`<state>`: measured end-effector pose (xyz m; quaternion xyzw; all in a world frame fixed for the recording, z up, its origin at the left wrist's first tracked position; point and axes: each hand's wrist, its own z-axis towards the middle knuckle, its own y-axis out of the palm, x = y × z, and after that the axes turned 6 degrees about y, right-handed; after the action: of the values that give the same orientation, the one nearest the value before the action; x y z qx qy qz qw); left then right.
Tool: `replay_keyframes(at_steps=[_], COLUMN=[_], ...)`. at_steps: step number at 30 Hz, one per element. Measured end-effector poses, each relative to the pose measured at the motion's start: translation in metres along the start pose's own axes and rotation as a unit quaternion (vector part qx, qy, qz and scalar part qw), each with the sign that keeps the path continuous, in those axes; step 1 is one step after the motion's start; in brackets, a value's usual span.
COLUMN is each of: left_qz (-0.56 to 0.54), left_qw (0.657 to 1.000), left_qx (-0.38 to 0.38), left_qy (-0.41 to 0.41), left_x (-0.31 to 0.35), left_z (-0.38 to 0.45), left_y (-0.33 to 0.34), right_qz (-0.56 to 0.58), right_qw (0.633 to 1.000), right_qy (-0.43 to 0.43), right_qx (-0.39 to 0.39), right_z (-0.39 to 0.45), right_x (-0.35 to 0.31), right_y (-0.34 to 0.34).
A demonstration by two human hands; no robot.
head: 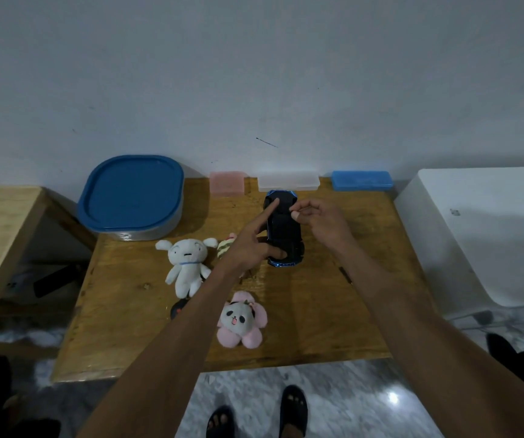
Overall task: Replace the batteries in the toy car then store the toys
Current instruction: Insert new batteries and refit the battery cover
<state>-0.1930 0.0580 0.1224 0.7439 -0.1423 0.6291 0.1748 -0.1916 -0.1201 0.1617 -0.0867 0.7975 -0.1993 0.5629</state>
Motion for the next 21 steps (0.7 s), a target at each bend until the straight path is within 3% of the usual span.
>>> replay_keyframes(at_steps=[5, 12, 21], left_qz=[-0.005, 0.005, 0.02], left_qw=[1.0, 0.999, 0.999], left_qx=[0.0, -0.001, 0.019], left_qy=[0.008, 0.038, 0.046], left_x=[0.002, -0.004, -0.007], left_z=[0.001, 0.004, 0.005], left_y=[0.003, 0.009, 0.01], right_qz=[-0.004, -0.058, -0.015], right_qw=[1.0, 0.992, 0.991], right_qy=[-0.014, -0.039, -0.022], right_qx=[0.021, 0.109, 0.129], right_z=[0.0, 0.007, 0.007], right_x=[0.004, 0.015, 0.012], right_y=[0.002, 0.01, 0.019])
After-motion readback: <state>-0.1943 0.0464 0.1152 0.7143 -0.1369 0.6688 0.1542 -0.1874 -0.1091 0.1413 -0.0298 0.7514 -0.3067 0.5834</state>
